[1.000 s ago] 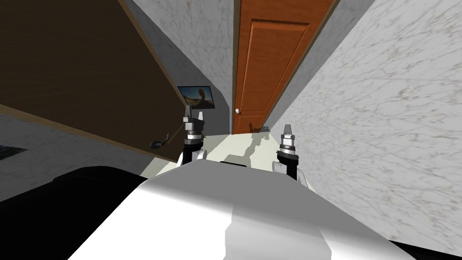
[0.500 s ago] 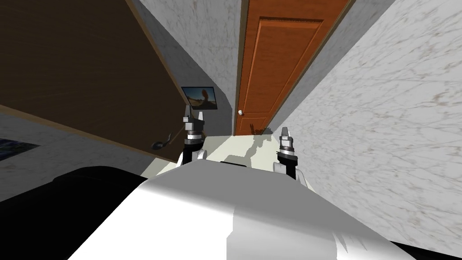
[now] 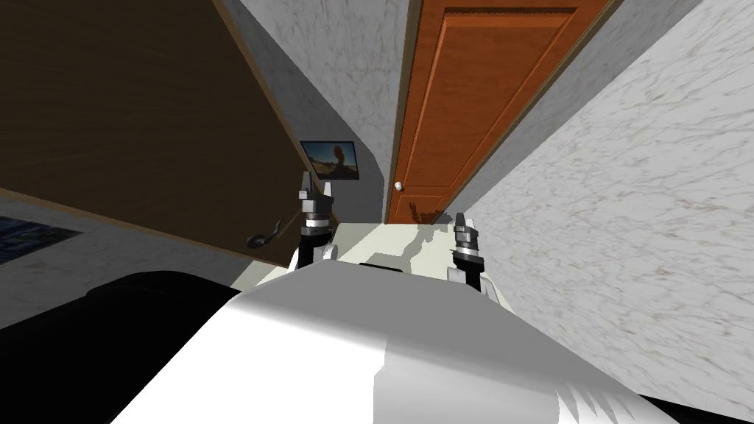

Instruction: Pull the door open

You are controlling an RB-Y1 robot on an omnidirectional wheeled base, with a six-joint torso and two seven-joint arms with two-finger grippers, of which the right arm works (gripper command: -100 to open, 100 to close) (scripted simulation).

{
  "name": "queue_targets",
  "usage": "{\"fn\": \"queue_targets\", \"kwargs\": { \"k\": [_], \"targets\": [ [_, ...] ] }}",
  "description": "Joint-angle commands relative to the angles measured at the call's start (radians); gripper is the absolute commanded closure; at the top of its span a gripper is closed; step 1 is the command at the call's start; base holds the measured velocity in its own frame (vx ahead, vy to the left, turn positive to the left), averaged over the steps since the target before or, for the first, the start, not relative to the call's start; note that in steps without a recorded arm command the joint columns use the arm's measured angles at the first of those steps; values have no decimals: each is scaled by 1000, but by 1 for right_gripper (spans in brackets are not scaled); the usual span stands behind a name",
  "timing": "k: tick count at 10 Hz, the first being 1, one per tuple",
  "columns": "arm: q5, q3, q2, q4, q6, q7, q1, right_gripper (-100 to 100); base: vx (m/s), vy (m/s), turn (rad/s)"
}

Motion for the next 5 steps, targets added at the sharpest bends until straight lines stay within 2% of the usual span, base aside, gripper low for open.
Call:
{"fn": "queue_targets", "kwargs": {
  "k": [1, 5],
  "targets": [
    [15, -14, -2, 29, -5, 25, -10, -100, 99, 29, 114],
    [51, -50, -2, 112, -29, 86, -29, -100, 105, 18, 90]
  ]
}}
